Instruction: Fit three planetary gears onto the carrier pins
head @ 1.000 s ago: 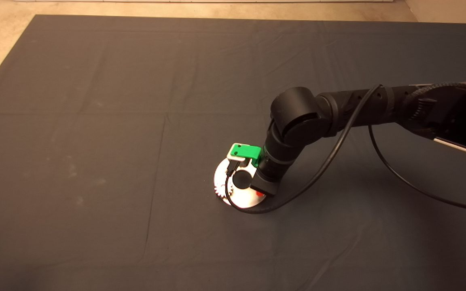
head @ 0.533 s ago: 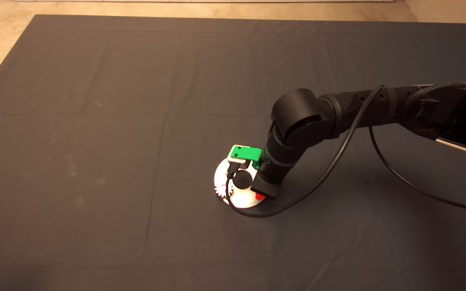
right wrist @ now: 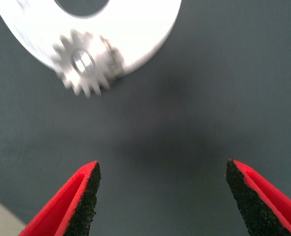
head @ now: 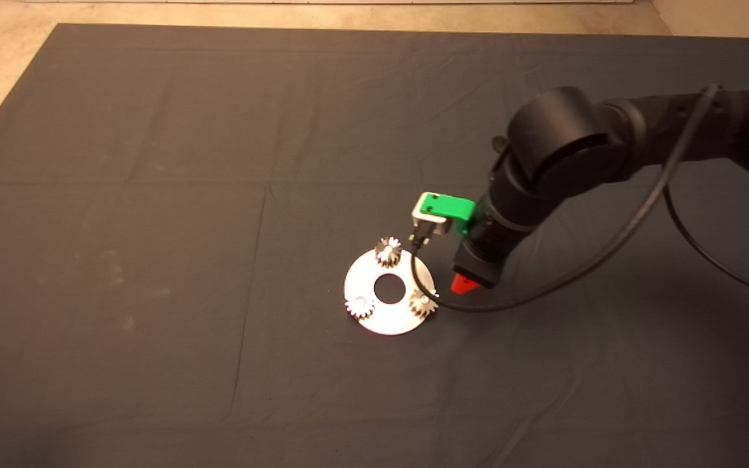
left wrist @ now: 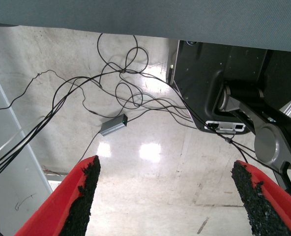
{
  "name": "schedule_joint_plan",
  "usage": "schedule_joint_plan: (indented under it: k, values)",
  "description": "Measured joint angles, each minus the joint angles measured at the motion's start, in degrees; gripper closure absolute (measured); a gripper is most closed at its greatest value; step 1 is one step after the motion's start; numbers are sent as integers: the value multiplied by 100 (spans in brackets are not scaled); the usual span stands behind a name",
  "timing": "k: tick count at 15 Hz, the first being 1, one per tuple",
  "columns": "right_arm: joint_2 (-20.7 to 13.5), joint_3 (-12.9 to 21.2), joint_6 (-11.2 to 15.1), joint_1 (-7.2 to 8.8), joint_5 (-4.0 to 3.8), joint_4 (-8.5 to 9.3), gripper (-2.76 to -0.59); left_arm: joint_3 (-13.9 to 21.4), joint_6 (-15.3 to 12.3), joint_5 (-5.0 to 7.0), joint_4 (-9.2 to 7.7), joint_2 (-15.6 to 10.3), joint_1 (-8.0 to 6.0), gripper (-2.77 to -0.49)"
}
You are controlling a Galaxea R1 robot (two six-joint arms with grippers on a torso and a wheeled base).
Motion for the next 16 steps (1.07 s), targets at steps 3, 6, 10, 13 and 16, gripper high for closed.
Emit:
schedule_joint_plan:
  k: [3,6,10,13,16]
  values:
    - [-1138,696,1409,69,-71,34,-202,238,-2,9,-2,294,0,-202]
    - [-1620,1760,2925,83,-75,124,-216,308,-192,-11,-5,743,0,-204]
    - [-2063,2602,4568,99,-34,416,-231,328,-943,4,-267,1280,0,-218]
    - [-2221,2810,4779,99,-63,600,-231,369,-1211,1,-569,1737,0,-222]
    - [-2386,2871,4801,99,-45,649,-247,369,-1398,11,-704,2001,-165,-233]
